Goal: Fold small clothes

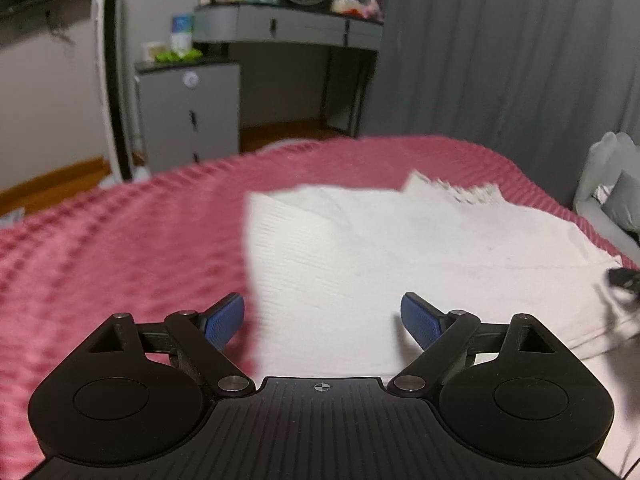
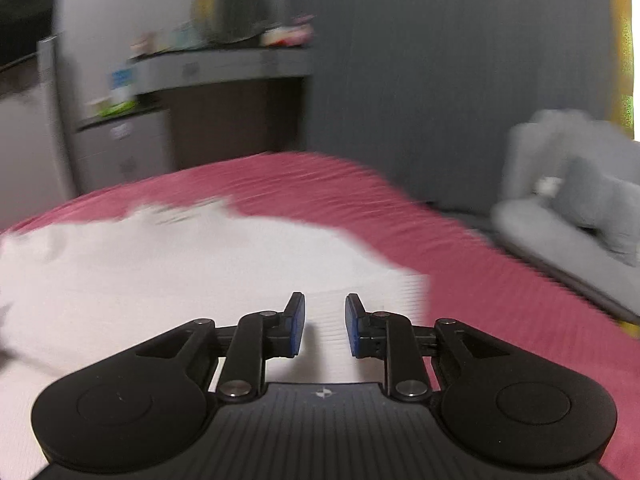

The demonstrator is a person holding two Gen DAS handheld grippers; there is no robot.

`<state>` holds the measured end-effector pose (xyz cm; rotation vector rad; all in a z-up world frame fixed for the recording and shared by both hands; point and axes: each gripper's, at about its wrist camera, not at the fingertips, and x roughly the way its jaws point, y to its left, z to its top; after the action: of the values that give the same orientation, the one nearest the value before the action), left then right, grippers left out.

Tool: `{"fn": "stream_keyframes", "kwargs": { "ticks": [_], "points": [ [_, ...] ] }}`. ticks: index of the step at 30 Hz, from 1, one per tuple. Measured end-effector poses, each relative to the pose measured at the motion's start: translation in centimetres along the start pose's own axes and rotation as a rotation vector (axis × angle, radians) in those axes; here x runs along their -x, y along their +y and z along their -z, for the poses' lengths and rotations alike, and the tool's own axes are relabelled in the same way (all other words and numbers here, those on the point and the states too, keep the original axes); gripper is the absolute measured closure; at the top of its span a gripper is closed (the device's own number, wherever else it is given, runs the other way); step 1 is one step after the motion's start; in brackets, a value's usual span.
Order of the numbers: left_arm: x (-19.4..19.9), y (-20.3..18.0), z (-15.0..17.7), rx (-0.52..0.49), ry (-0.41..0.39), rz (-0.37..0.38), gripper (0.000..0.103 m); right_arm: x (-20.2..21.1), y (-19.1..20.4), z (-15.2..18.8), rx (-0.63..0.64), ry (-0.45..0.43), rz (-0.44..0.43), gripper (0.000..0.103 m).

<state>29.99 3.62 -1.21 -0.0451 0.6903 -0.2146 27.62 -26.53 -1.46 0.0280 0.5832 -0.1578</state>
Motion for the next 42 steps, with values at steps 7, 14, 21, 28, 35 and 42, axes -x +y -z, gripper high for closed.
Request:
{"fn": "stream_keyframes", "kwargs": {
  "ticks": [7, 14, 21, 28, 35, 42],
  "points": [
    [-1.4, -1.2, 2.1, -0.068, -0.003, -0.045, 0.011, -2.3, 3.2, 1.1, 0.136, 0.098, -0.142, 0.082],
    [-1.5, -1.1, 2.5, -0.066, -0.014, -0.033, 0.008, -1.3, 0.8, 2.1, 0.116, 0.112, -0.118, 0.081],
    [-1.3, -0.7, 2.8, -0.020, -0.003, -0.049, 0.000, 2.0, 0.2, 1.1, 0.017, 0.134, -0.127, 0.075],
    [-1.0, -0.7, 3.3, -0.003, -0.032, -0.059, 0.000, 2.5, -1.0, 4.3, 0.037, 0.202, -0.059, 0.073],
    [-0.9, -0.7, 3.5, -0.011, -0.038, -0.065, 0.000, 2.1, -1.3, 4.1, 0.029, 0.214, -0.060, 0.071],
    [0.6, -1.7, 3.6, -0.058, -0.046, -0.133, 0.000, 4.5, -1.9, 4.4, 0.042, 0.244, -0.082, 0.066]
  ]
}}
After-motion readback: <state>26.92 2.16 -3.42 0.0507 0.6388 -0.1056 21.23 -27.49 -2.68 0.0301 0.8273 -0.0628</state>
